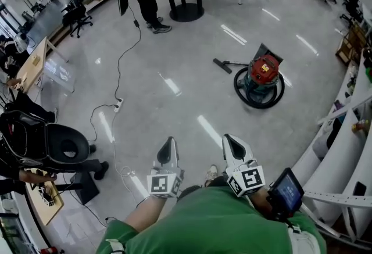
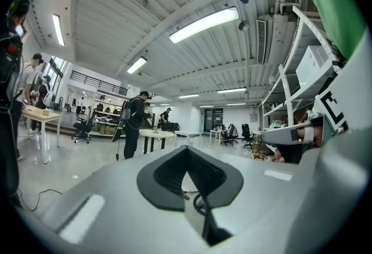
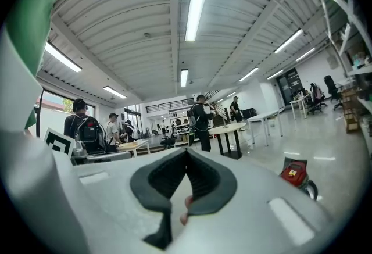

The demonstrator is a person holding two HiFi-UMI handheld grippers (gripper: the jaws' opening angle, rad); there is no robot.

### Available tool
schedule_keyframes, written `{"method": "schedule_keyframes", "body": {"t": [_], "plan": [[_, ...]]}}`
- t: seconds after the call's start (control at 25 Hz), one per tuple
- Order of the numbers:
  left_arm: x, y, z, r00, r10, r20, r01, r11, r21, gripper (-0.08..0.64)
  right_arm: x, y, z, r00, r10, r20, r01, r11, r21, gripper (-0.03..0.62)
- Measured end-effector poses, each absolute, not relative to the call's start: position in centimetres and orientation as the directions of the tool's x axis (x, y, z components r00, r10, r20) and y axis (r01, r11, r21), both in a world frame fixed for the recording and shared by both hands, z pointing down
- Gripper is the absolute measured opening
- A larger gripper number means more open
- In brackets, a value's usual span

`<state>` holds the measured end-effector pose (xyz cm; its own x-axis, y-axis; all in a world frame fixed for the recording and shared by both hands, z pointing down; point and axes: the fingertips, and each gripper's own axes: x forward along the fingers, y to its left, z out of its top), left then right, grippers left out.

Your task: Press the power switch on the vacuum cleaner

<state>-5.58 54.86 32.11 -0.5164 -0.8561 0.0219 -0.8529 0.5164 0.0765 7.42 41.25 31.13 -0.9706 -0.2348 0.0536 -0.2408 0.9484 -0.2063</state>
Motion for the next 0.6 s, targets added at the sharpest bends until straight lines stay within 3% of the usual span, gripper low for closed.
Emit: {"method": "schedule_keyframes", "body": {"t": [0.28,0.6], "plan": [[-8.9,50.3,31.0,-0.458,-0.889,0.017,-0.884,0.457,0.094,0.008,4.8,37.9,30.8,-0.952,-0.299,0.062,-0.305,0.93,-0.207,0.0],[-12.1,45.6,31.3,-0.299,-0.954,0.013,-0.948,0.299,0.11,0.008,2.8,35.7,31.6,-0.891,-0.444,0.089,-0.453,0.869,-0.2,0.0]]}}
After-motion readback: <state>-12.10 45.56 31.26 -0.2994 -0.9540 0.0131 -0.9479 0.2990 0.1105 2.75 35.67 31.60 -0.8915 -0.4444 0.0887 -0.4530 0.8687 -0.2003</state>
